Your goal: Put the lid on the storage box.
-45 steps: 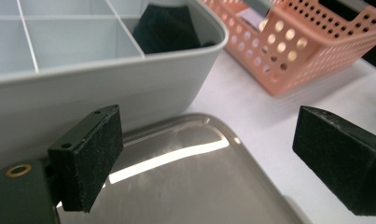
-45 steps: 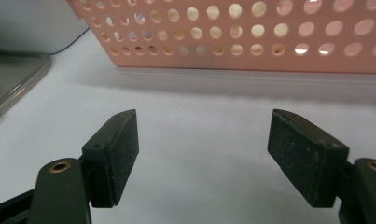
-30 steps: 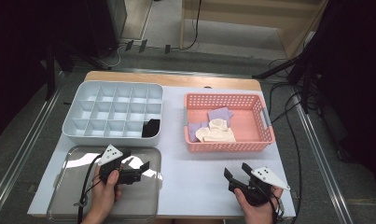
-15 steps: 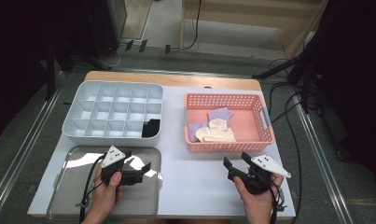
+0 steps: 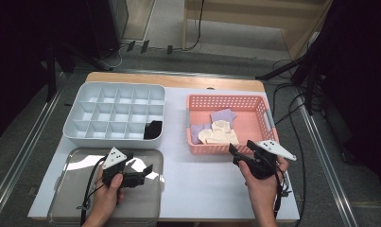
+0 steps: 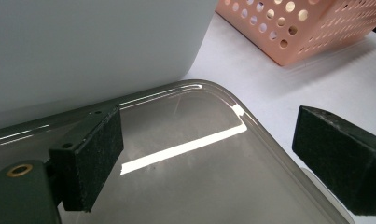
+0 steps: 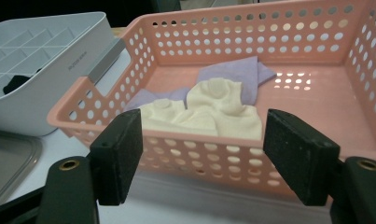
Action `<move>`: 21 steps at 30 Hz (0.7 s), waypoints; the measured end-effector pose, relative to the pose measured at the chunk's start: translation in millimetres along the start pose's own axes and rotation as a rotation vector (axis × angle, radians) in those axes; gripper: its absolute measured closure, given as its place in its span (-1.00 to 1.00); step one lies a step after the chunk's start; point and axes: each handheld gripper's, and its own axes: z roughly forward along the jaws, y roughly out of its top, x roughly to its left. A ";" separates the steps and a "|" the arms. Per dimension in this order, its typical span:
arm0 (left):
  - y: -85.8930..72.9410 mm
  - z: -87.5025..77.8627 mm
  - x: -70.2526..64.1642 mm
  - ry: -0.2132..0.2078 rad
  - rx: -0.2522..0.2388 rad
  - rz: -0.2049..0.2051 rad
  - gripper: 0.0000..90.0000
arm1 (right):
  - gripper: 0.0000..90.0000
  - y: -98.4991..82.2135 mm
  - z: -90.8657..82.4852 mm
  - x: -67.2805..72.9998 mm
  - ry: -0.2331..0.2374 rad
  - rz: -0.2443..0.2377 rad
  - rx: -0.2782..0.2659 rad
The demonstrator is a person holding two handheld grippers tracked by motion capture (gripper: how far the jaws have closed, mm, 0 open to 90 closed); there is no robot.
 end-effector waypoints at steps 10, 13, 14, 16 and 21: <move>-0.3 0.2 0.0 0.000 -0.006 0.000 -0.79 | -0.35 19.7 24.5 -1.0 -0.016 -0.011 0.029; -0.3 0.0 0.2 -0.003 -0.004 0.001 -0.79 | -0.35 24.3 33.7 -1.1 -0.022 -0.008 0.044; -0.3 0.0 0.4 -0.002 -0.005 0.000 -0.79 | -0.34 25.5 36.6 -1.7 -0.024 -0.010 0.047; -0.2 -0.1 0.5 -0.001 -0.004 -0.001 -0.79 | -0.33 27.2 42.1 -2.6 -0.026 -0.003 0.052; 0.1 0.4 0.8 -0.001 -0.004 -0.002 -0.79 | -0.32 28.9 54.0 -3.4 -0.029 0.005 0.071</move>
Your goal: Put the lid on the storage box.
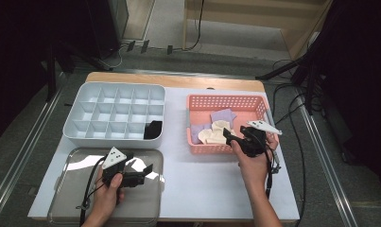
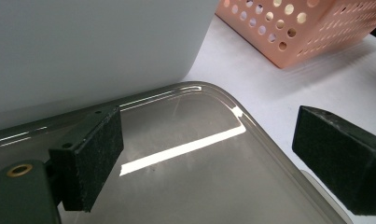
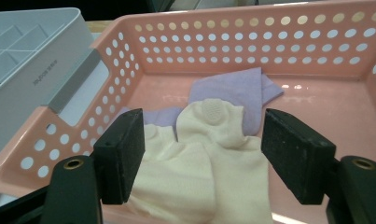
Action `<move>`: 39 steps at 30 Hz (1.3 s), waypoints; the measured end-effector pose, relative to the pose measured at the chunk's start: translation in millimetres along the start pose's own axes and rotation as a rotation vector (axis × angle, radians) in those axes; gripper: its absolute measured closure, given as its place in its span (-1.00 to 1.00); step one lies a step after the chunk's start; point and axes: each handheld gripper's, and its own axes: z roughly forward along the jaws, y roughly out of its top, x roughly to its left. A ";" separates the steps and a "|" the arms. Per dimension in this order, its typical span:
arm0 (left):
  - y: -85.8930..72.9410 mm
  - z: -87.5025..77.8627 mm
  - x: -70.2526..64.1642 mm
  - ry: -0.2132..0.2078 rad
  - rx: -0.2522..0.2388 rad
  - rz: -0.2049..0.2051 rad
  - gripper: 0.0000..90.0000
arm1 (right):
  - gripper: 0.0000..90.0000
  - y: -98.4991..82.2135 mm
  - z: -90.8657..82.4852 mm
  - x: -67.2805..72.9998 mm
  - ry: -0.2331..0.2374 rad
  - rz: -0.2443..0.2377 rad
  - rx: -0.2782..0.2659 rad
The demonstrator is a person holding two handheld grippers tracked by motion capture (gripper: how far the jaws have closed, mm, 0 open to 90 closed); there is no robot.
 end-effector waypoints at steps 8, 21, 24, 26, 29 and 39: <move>-0.1 0.0 0.1 0.001 -0.001 -0.005 -0.79 | -0.29 5.9 15.7 -1.0 -0.018 0.005 0.023; -0.3 0.0 0.3 0.002 -0.005 -0.008 -0.79 | -0.24 8.0 45.8 0.3 -0.062 0.006 0.078; -0.3 -0.1 0.0 0.002 -0.004 -0.010 -0.79 | -0.22 7.6 50.8 -0.9 -0.067 0.040 0.094; -0.3 -0.3 0.4 -0.003 -0.003 -0.010 -0.79 | -0.22 7.5 53.5 -2.0 -0.069 0.058 0.103; -0.3 -0.3 0.5 -0.002 -0.004 -0.010 -0.79 | -0.18 6.5 58.6 -3.5 -0.093 0.070 0.135; -0.3 -0.2 -0.1 0.003 -0.004 -0.009 -0.79 | 0.02 3.7 68.1 -2.1 -0.115 0.021 0.251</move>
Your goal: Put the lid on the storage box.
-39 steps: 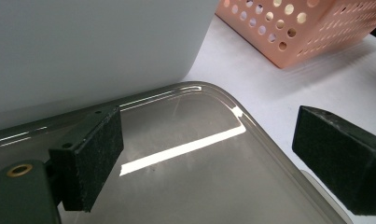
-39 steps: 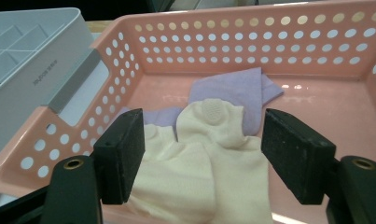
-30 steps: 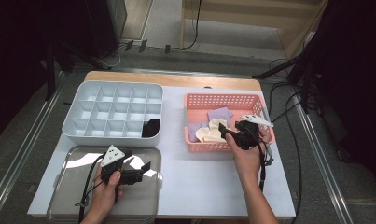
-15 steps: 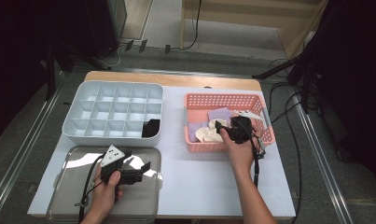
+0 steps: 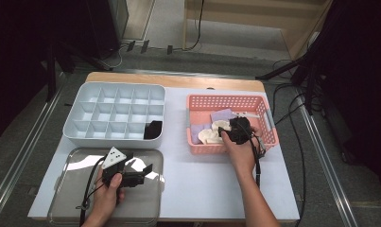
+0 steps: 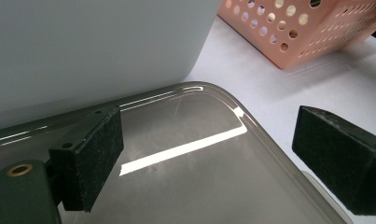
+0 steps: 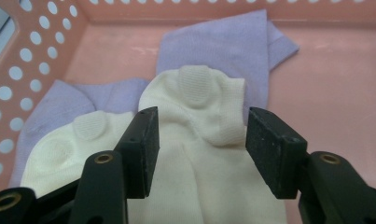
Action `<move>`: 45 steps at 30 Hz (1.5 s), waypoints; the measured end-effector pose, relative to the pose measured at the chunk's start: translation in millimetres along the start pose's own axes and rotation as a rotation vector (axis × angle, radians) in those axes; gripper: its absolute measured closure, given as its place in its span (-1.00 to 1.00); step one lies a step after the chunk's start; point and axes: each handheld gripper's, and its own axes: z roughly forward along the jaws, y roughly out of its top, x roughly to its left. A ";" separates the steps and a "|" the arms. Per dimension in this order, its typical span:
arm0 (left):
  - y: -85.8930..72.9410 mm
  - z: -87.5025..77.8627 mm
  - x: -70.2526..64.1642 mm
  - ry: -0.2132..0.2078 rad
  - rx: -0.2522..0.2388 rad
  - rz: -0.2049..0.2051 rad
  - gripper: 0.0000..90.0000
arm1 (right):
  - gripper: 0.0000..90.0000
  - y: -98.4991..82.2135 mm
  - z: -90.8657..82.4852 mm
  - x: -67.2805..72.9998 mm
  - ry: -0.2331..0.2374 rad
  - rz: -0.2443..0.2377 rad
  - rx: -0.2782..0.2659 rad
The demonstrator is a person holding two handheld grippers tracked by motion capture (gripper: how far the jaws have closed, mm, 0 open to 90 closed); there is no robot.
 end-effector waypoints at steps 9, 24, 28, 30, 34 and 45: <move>-0.1 0.0 -0.1 0.000 0.000 0.000 -0.79 | 0.04 5.8 4.7 -2.3 -0.004 0.052 0.116; 0.2 0.6 0.1 -0.002 0.010 0.001 -0.78 | 0.94 12.0 11.1 -1.3 0.078 0.087 0.252; 0.2 0.5 0.2 -0.001 0.010 -0.001 -0.78 | 1.00 10.1 7.6 0.8 0.078 0.069 0.198; 0.2 0.5 0.3 -0.001 0.010 0.000 -0.78 | 1.00 7.8 5.3 1.4 0.081 0.058 0.154; 0.2 0.5 0.3 -0.002 0.009 0.000 -0.78 | 1.00 4.2 -0.7 2.8 0.086 0.061 0.075; 0.2 0.4 -0.1 0.001 0.008 0.001 -0.78 | 1.00 5.4 -28.8 2.8 0.132 0.098 -0.100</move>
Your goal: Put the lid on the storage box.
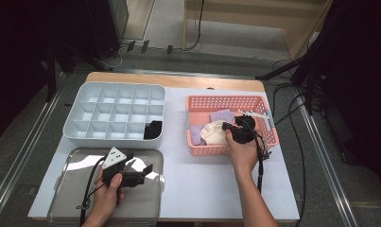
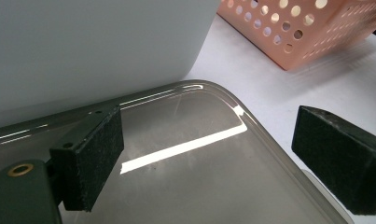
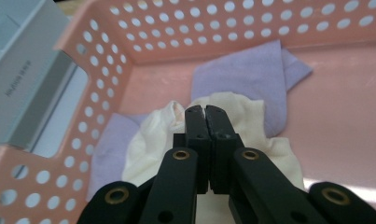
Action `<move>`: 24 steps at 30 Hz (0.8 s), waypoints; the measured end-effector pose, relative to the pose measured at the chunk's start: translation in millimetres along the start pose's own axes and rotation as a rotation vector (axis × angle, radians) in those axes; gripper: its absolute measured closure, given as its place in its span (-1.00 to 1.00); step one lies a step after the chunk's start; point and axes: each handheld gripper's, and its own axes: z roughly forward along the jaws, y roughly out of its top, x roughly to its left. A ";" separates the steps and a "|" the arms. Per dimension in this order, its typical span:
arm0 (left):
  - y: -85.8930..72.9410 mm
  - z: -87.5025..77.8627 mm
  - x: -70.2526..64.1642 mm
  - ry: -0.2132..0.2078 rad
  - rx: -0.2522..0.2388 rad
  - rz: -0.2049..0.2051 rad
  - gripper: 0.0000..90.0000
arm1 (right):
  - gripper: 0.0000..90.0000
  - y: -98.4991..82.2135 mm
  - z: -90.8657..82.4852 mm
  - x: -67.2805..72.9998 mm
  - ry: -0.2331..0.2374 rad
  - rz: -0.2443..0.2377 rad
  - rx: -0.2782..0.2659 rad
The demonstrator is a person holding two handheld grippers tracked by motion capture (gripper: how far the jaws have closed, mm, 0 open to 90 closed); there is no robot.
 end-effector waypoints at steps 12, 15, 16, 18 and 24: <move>-0.1 0.0 -0.1 0.001 -0.003 0.000 -0.78 | 1.00 6.7 -18.7 26.8 0.113 -0.119 -0.235; -0.1 -0.1 0.1 0.001 -0.003 -0.001 -0.78 | 0.99 3.7 -6.9 27.2 0.096 -0.118 -0.155; -0.1 -0.2 0.1 0.000 -0.004 -0.001 -0.78 | 0.98 1.1 -2.3 26.5 0.080 -0.119 -0.120; -0.2 -0.2 0.1 0.001 -0.005 -0.003 -0.78 | 0.96 -4.8 3.2 24.0 0.057 -0.102 -0.081; -0.1 -0.1 0.0 0.000 -0.003 0.000 -0.78 | 0.72 -9.3 4.5 13.5 0.054 -0.030 -0.041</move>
